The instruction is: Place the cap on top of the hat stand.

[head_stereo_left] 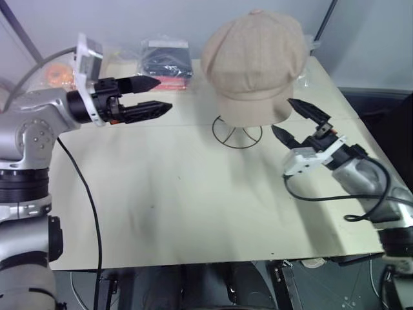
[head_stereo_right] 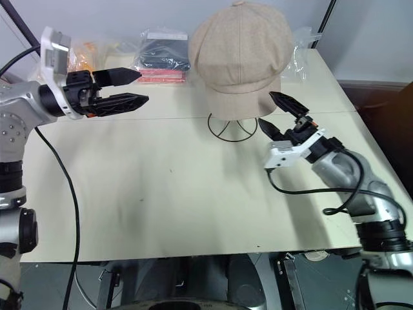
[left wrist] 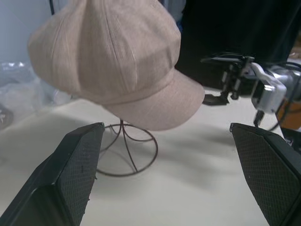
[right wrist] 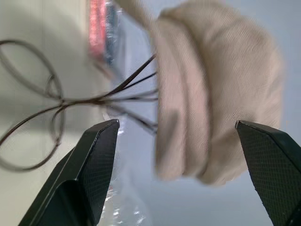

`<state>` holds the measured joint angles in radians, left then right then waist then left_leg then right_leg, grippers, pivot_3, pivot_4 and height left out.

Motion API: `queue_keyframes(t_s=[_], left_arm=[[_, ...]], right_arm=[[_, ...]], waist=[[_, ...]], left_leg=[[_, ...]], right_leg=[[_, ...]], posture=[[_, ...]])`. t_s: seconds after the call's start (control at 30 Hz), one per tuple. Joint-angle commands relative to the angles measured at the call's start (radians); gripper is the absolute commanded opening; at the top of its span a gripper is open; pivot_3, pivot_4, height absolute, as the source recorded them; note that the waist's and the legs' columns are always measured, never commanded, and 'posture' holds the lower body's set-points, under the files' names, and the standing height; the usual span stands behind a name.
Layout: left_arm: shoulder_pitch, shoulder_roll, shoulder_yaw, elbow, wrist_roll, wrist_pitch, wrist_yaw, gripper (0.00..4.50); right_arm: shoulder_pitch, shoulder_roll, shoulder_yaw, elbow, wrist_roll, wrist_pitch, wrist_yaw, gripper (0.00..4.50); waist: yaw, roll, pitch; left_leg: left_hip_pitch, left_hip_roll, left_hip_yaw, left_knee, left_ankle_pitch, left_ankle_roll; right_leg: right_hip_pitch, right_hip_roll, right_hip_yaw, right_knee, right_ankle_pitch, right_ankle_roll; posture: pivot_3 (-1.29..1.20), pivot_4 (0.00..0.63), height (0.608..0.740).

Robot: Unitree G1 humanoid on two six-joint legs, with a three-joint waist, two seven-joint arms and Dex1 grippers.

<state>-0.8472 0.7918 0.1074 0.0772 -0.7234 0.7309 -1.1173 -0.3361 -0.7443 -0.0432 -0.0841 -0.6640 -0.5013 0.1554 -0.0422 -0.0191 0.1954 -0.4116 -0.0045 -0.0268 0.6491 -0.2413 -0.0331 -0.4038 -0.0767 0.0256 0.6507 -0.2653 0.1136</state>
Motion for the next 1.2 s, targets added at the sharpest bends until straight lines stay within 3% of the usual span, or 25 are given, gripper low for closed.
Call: queue_keyframes(t_s=[0.03, 0.2, 0.23, 0.3, 0.4, 0.5, 0.53, 0.7, 0.93, 0.97, 1.03, 1.13, 1.2], left_arm=[[-0.038, -0.003, 0.005, 0.005, 0.015, -0.018, -0.018, 4.5], [-0.05, -0.007, 0.009, 0.018, 0.028, -0.018, -0.03, 4.5], [-0.05, -0.006, 0.011, 0.019, 0.03, -0.017, -0.032, 4.5], [-0.051, -0.004, 0.016, 0.018, 0.032, -0.017, -0.031, 4.5], [-0.046, 0.0, 0.027, 0.012, 0.033, -0.015, -0.026, 4.5], [-0.031, 0.007, 0.038, 0.002, 0.031, -0.014, -0.023, 4.5], [-0.025, 0.009, 0.041, -0.002, 0.031, -0.014, -0.022, 4.5], [-0.011, 0.014, 0.052, -0.014, 0.028, -0.012, -0.017, 4.5], [-0.017, 0.012, 0.056, -0.014, 0.032, -0.013, -0.013, 4.5], [-0.017, 0.011, 0.056, -0.012, 0.033, -0.015, -0.013, 4.5], [-0.018, 0.009, 0.055, -0.011, 0.035, -0.018, -0.011, 4.5], [-0.011, 0.01, 0.057, -0.01, 0.037, -0.023, -0.014, 4.5], [-0.002, 0.012, 0.055, -0.014, 0.04, -0.026, -0.017, 4.5]], right_arm=[[-0.018, 0.072, 0.012, -0.102, -0.073, 0.151, 0.004, 4.04], [-0.079, 0.161, 0.065, -0.117, -0.122, 0.264, 0.006, 4.04], [-0.088, 0.163, 0.069, -0.115, -0.115, 0.27, 0.01, 3.81], [-0.098, 0.157, 0.069, -0.111, -0.09, 0.274, 0.023, 3.2], [-0.101, 0.143, 0.045, -0.118, -0.004, 0.256, 0.048, 1.67], [-0.101, 0.192, -0.011, -0.156, 0.235, 0.268, 0.096, 0.13], [-0.1, 0.191, -0.02, -0.159, 0.268, 0.264, 0.104, 0.05], [-0.1, 0.168, 0.0, -0.088, 0.324, 0.23, 0.137, 0.05], [-0.162, 0.092, 0.042, 0.035, 0.229, 0.117, 0.109, 0.05], [-0.16, 0.077, 0.042, 0.045, 0.221, 0.113, 0.113, 0.69], [-0.156, 0.056, 0.037, 0.048, 0.212, 0.113, 0.115, 1.43], [-0.141, 0.033, 0.035, 0.03, 0.188, 0.115, 0.117, 3.01], [-0.108, 0.005, 0.014, 0.006, 0.198, 0.124, 0.137, 3.01]], waist=[[0.001, 0.0, 0.0], [0.002, 0.0, 0.0], [0.002, 0.0, 0.0], [0.003, 0.0, 0.0], [0.003, 0.0, 0.0], [0.001, 0.0, 0.0], [0.001, 0.0, 0.0], [0.001, 0.0, 0.0], [0.001, 0.0, 0.0], [0.001, 0.0, 0.0], [0.001, 0.0, 0.0], [0.001, 0.0, 0.0], [0.002, 0.0, 0.0]], left_leg=[[0.0, 0.0, 0.0, 0.0, 0.0, 0.0], [0.0, 0.0, 0.0, 0.0, 0.0, 0.0], [0.0, 0.0, 0.0, 0.0, 0.0, 0.0], [0.0, 0.0, 0.0, 0.0, 0.0, 0.0], [0.0, 0.0, 0.0, 0.0, 0.0, 0.0], [0.0, 0.0, 0.0, 0.0, 0.0, 0.0], [0.0, 0.0, 0.0, 0.0, 0.0, 0.0], [0.0, 0.0, 0.0, 0.0, 0.0, 0.0], [0.0, 0.0, 0.0, -0.001, 0.0, 0.0], [0.0, 0.0, 0.0, -0.001, 0.0, 0.0], [0.0, 0.0, 0.0, 0.0, 0.0, 0.0], [0.0, 0.0, 0.0, -0.001, 0.0, 0.0], [0.0, 0.0, 0.0, -0.001, 0.0, 0.0]], right_leg=[[0.0, 0.0, 0.0, 0.0, 0.0, 0.0], [0.0, 0.0, 0.0, 0.0, 0.0, 0.0], [0.0, 0.0, 0.0, 0.0, 0.0, 0.0], [0.0, 0.0, 0.0, 0.0, 0.0, 0.0], [0.0, 0.0, 0.0, 0.0, 0.0, 0.0], [0.0, 0.0, 0.0, 0.0, 0.0, 0.0], [0.0, 0.0, 0.0, 0.0, 0.0, 0.0], [0.0, 0.0, 0.0, 0.0, 0.0, 0.0], [0.0, 0.0, 0.0, 0.0, 0.0, 0.0], [0.0, 0.0, 0.0, 0.0, 0.0, 0.0], [0.0, 0.0, 0.0, 0.0, 0.0, 0.0], [0.0, 0.0, 0.0, 0.0, 0.0, 0.0], [0.0, 0.0, 0.0, 0.0, 0.0, 0.0]], posture=[[0.0, 0.15, 0.74], [0.0, 0.15, 0.74], [0.0, 0.15, 0.74], [0.0, 0.15, 0.74], [0.0, 0.15, 0.74], [0.0, 0.15, 0.74], [0.0, 0.15, 0.74], [0.0, 0.15, 0.74], [0.0, 0.15, 0.74], [0.0, 0.15, 0.74], [0.0, 0.15, 0.74], [0.0, 0.15, 0.74], [0.0, 0.15, 0.74]])
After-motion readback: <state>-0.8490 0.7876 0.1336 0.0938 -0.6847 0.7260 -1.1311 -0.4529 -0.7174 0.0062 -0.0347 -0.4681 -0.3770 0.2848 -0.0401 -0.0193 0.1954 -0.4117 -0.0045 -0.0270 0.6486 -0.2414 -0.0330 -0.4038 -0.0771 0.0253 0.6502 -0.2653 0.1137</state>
